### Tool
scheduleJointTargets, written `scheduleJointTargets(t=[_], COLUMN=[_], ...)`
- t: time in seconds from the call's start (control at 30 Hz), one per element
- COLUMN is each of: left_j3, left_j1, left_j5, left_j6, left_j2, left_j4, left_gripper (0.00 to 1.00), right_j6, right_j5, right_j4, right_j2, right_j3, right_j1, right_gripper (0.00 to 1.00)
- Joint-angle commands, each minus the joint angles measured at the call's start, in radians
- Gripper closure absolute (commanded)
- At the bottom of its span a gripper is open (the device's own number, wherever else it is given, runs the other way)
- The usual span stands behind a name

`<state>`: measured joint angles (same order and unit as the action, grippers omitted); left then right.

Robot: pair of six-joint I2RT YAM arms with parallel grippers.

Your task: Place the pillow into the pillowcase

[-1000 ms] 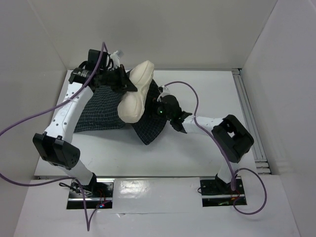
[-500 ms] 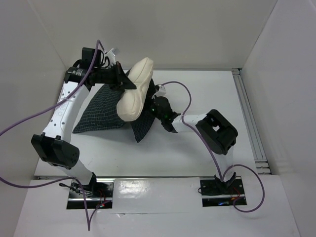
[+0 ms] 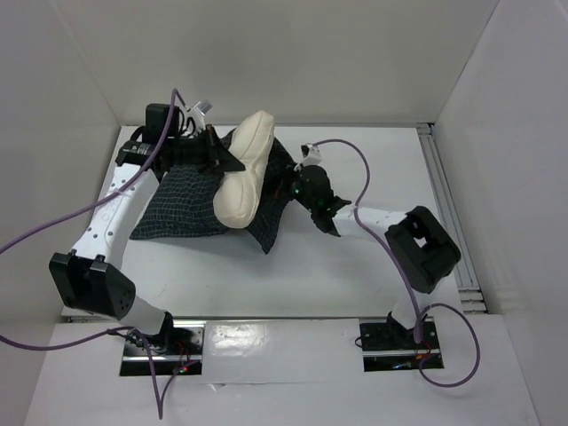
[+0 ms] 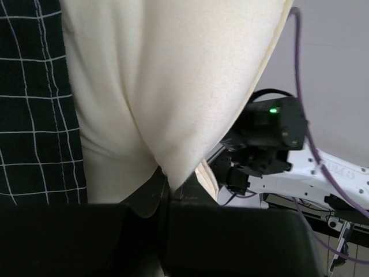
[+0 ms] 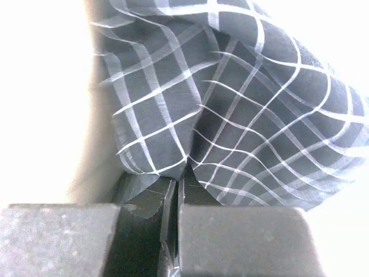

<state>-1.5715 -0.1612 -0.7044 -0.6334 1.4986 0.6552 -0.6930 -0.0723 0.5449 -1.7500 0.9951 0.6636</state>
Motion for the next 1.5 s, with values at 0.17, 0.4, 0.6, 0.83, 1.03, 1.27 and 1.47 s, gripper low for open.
scheduleJointTargets(t=[0.17,0.4,0.6,0.83,1.03,1.27,1.47], left_j3=[0.143,0.215,0.215,0.225,0.260,0.185,0.185], left_j1=[0.009,0.009,0.019,0.019,-0.035,-0.090,-0.090], left_j5=[0.098,0.138,0.158,0.177,0.147,0.349,0.375], left_j6=[-0.015,-0.006,0.003,0.012,-0.038,0.018,0.037], left_j2=[0.008,0.043,0.064,0.104,0.149,0.252,0.290], left_j4=[-0.114,-0.155,-0.155,-0.170,-0.243,-0.157,-0.147], left_gripper=[1.00,1.00,1.00,1.00,1.00,1.00,1.00], right_j6=[0.050,0.087,0.128,0.119,0.098,0.058,0.047], right_j5=[0.181,0.181,0.066,0.054,0.011,-0.093,-0.086], right_j4=[-0.141,-0.226,-0.302,-0.329,-0.347,-0.444,-0.497], right_j2=[0.204,0.284,0.297,0.342,0.330,0.507,0.613], right_j3=[-0.128,-0.226,-0.285,-0.320,-0.251,-0.305,-0.372], right_j1=[-0.101,-0.133,-0.182,-0.213,-0.213,-0.255,-0.364], right_gripper=[1.00,1.00,1.00,1.00,1.00,1.00,0.98])
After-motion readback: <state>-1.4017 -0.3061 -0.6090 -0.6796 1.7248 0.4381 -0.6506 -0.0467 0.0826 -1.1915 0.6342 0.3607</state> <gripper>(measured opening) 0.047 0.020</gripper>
